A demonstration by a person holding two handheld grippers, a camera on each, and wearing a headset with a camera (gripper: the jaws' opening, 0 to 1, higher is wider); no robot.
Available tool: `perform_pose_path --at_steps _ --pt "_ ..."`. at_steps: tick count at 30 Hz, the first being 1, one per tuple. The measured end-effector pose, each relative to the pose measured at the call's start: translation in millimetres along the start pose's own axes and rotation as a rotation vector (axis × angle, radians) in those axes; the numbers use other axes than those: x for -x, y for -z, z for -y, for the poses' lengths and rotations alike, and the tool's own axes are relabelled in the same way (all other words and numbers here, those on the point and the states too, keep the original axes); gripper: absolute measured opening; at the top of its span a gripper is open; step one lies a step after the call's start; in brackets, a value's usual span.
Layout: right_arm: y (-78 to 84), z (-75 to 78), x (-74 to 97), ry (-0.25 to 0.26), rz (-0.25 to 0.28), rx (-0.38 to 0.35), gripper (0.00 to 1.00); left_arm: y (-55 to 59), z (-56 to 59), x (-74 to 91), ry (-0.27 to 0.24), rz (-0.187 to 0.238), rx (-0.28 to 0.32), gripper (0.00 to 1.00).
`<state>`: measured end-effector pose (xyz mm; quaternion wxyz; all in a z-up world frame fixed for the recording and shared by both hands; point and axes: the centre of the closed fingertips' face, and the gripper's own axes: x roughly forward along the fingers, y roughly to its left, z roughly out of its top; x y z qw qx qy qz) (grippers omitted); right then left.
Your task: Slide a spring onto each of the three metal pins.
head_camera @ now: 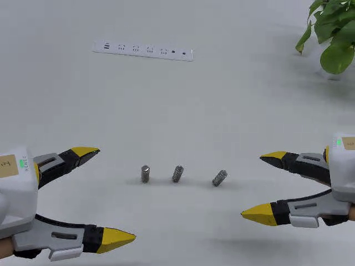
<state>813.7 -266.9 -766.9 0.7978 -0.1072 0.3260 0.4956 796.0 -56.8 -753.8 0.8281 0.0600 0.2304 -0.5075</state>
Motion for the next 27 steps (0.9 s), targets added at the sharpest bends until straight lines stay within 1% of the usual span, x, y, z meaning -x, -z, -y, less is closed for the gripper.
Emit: perform_pose_path --at_steps 3,9,11,17,27 --pt "4.3 -2.8 1.1 0.002 0.025 -0.005 0.89 0.3 1.5 -0.7 0.010 0.007 -0.006 1.00" --pt "12.9 -8.9 0.8 0.005 0.040 -0.013 0.93 5.9 1.6 -1.5 0.011 -0.008 -0.001 1.00" --pt "15.9 -8.8 1.4 0.007 0.041 -0.017 0.94 7.2 1.5 -1.2 0.009 -0.006 0.004 1.00" --pt "17.5 -5.4 3.7 0.018 0.058 -0.039 0.94 11.9 0.6 -0.5 0.003 -0.013 0.014 1.00" --pt "17.9 -4.9 5.3 0.023 0.058 -0.038 0.93 17.7 4.7 0.3 0.010 -0.019 0.030 1.00"
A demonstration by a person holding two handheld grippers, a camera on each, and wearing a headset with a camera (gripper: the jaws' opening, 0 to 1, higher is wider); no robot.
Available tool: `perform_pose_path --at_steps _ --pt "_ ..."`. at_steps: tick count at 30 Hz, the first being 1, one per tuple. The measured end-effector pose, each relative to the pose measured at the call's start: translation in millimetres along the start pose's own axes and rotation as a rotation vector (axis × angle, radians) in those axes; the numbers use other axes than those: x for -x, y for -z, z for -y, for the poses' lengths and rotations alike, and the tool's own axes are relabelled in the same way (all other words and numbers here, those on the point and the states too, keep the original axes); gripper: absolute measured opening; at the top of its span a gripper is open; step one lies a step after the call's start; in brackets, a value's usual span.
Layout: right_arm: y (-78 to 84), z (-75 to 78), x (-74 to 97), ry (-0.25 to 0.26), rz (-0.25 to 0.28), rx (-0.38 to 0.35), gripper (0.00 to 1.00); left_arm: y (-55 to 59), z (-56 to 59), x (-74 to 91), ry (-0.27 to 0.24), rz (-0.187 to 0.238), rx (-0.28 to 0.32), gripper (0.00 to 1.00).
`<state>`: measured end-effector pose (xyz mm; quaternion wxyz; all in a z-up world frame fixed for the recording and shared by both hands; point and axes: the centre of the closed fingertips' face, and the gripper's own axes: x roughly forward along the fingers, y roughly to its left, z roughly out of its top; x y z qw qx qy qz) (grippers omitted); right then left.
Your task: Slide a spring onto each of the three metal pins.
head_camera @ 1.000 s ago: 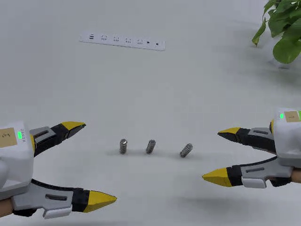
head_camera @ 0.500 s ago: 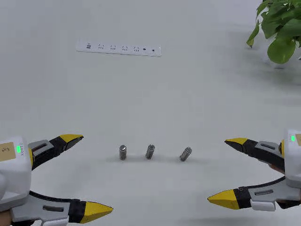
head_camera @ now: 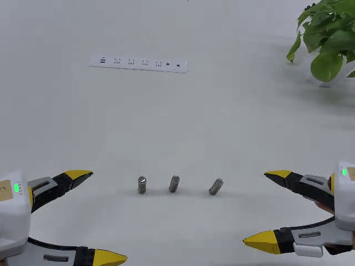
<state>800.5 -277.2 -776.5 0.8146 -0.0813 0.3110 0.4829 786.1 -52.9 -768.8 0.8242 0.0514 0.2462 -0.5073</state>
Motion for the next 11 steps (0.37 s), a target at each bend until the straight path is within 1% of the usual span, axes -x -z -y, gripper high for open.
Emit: perform_pose_path --at_steps 11 --pt "-0.6 -1.4 2.3 0.003 0.000 0.002 0.93 0.0 1.4 -0.1 0.009 -0.004 -0.005 1.00"
